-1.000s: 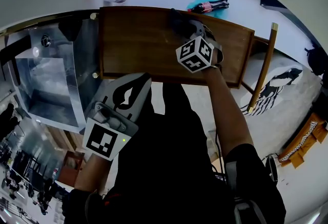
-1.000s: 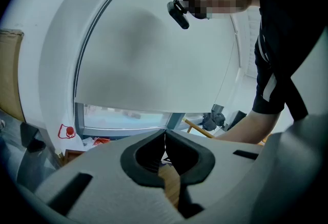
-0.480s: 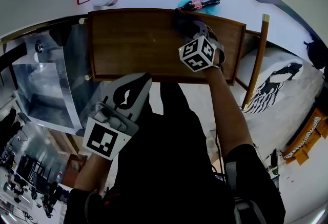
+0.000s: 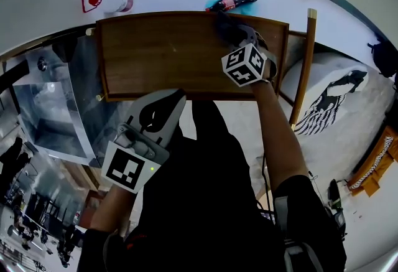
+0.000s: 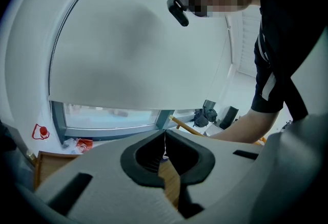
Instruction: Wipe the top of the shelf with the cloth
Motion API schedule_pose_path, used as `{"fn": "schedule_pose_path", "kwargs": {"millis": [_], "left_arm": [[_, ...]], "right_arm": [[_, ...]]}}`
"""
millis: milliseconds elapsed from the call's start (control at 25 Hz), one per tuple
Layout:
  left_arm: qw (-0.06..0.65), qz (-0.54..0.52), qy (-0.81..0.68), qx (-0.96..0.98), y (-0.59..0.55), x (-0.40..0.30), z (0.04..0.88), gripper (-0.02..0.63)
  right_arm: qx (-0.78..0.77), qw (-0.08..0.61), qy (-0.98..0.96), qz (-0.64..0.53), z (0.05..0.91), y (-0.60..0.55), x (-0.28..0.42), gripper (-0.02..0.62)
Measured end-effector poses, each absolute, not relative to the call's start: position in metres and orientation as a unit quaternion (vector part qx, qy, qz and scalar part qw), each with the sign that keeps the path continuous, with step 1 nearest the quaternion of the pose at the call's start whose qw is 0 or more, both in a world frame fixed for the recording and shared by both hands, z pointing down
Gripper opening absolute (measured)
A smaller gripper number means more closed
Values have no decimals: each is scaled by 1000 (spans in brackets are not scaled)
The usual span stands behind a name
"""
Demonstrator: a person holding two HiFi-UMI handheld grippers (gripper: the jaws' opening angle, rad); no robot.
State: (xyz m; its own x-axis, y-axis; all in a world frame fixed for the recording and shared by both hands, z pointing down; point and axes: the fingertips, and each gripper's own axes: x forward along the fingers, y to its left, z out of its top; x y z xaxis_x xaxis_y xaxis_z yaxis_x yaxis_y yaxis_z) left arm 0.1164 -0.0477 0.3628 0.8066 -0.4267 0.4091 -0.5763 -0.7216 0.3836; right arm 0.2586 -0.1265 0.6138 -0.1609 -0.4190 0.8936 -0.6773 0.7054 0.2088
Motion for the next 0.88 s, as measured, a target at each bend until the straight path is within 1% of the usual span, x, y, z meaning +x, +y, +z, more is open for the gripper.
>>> {"fn": "schedule_pose_path", "kwargs": {"millis": [440, 880], "left_arm": [[250, 149, -257, 922, -47, 150, 361, 21], [247, 155, -244, 925, -48, 167, 360, 21]], "right_arm": [[385, 548, -731, 130, 615, -117, 313, 49], [404, 559, -711, 138, 615, -114, 346, 48]]}}
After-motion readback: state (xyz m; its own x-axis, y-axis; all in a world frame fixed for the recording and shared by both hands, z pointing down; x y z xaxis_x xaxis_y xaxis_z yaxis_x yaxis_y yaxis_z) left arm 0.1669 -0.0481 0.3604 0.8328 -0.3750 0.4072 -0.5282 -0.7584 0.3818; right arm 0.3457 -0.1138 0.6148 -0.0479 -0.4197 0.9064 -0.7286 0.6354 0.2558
